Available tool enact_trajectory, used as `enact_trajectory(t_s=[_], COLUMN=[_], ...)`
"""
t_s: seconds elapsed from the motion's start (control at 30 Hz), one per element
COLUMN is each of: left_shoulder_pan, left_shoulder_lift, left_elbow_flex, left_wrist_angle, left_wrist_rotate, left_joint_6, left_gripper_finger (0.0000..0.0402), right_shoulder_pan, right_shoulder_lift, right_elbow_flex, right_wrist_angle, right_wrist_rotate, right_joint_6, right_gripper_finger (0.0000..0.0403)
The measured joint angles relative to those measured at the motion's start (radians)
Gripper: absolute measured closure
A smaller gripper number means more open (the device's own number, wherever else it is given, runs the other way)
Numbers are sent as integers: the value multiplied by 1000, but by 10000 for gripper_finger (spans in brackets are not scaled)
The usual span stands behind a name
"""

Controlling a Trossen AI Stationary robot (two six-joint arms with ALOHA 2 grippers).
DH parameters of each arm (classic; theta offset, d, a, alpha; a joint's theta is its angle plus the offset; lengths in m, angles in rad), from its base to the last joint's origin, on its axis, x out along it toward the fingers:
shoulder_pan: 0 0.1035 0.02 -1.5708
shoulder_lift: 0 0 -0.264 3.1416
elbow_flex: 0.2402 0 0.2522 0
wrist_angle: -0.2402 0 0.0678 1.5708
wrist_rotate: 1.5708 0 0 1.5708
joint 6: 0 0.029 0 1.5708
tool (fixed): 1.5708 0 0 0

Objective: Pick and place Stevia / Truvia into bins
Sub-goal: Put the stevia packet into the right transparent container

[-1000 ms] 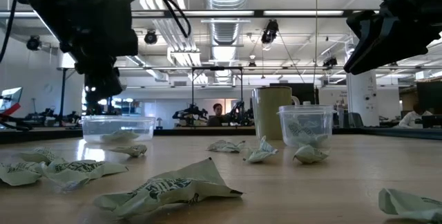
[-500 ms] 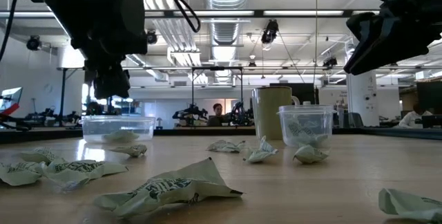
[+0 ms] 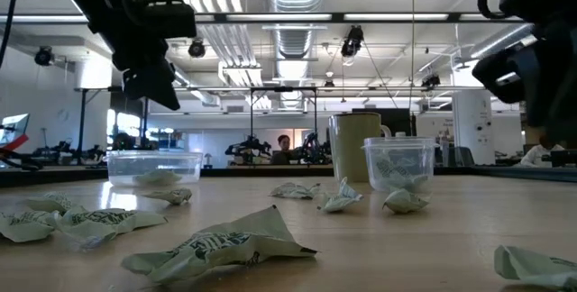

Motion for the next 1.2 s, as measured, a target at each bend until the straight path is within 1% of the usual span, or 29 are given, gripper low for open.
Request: enact_trajectory(t_s=[0.13, 0.2, 0.3, 0.43, 0.6, 0.83, 0.9, 1.0, 1.2], left_shoulder_pan=[-22, -26, -27, -27, -27, -27, -27, -27, -27], left_shoulder_lift=[0, 0, 0, 0, 0, 0, 0, 0, 0], left_elbow_flex=[0, 0, 0, 0, 0, 0, 0, 0, -1], left_wrist_angle=[0, 0, 1, 1, 1, 1, 1, 2, 2], left_wrist_rotate=[0, 0, 0, -1, -3, -3, -3, -3, -3], left_joint_6=[0, 0, 0, -1, -1, -1, -1, -1, -1], left_gripper_finger=[235, 235, 235, 235, 235, 235, 235, 235, 235], right_shoulder_pan=[17, 25, 37, 47, 47, 46, 46, 46, 45], right_shoulder_lift=[59, 90, 133, 198, 271, 294, 290, 289, 293], right_elbow_flex=[-28, -27, -27, -26, -26, -24, -24, -24, -24], right_wrist_angle=[69, 92, 136, 196, 234, 242, 240, 237, 234], right_wrist_rotate=[-105, -133, -136, -169, -193, -197, -195, -189, -174], right_joint_6=[43, 82, 103, 110, 138, 170, 171, 166, 115], right_gripper_finger=[314, 311, 306, 298, 289, 282, 287, 307, 376])
